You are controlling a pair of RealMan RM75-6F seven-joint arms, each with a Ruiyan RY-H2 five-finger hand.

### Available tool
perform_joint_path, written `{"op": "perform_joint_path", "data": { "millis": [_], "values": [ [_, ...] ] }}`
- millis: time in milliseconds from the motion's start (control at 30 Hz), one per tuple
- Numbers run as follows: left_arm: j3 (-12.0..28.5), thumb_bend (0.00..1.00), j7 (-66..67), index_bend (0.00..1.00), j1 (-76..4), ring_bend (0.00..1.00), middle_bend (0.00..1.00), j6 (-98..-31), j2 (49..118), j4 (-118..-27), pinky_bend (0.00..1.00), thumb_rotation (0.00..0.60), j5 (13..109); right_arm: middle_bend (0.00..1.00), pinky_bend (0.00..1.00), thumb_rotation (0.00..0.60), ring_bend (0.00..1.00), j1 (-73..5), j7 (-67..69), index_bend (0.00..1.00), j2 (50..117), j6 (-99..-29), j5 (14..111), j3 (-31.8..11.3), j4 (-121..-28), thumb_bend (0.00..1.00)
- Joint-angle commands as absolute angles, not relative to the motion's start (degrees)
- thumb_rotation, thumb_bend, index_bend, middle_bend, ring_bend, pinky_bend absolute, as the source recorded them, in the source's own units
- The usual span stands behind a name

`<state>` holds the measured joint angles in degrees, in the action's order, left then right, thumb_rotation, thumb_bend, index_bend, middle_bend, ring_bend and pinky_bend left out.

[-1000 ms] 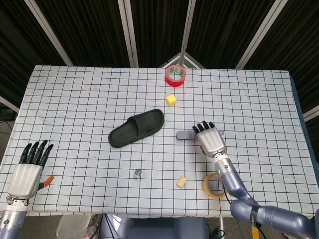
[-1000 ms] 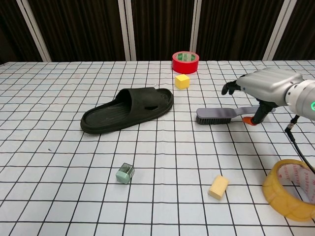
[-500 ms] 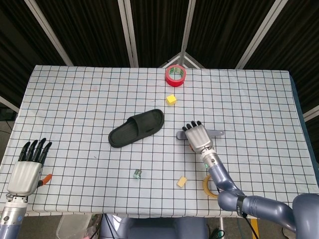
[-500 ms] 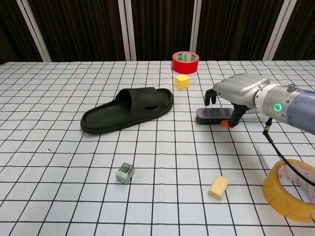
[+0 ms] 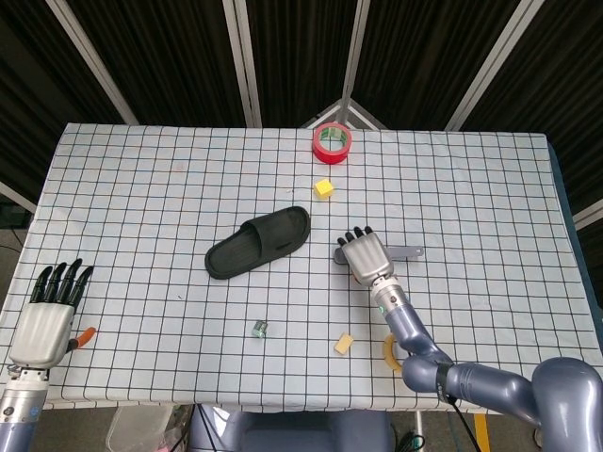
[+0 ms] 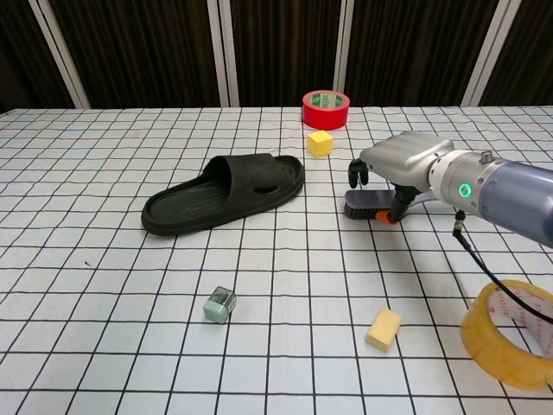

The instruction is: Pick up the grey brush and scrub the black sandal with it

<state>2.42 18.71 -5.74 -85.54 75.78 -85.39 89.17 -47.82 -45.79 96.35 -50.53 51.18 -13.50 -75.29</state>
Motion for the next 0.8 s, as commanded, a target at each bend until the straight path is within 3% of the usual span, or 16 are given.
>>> {"op": "perform_joint_path", "data": {
  "millis": [33, 233, 800],
  "values": [
    [2.4, 0.09, 18.6, 0.00, -5.8, 0.00, 0.00, -85.4, 75.7, -85.4, 0.06, 0.596, 89.1, 0.30, 0.26, 0.600, 0.21, -48.2, -45.5, 0.32, 96.6, -50.3, 50.8, -13.1, -74.7, 0.39],
    [2.2, 0.09, 18.6, 0.00, -5.9, 0.00, 0.00, -85.5, 75.6, -85.5, 0.06, 0.596, 89.0, 0.35, 0.29, 0.600, 0.26, -48.8, -45.1, 0.40, 97.2, -50.3, 50.4, -12.6, -73.5, 0.40],
    [2.0, 0.09, 18.5, 0.00, -5.8, 0.00, 0.00, -86.0, 75.3, -85.9, 0.06, 0.597, 88.8, 0.41, 0.34, 0.600, 0.30, -49.8, -44.3, 0.47, 97.0, -51.7, 50.3, -11.5, -73.2, 0.39]
  ]
}}
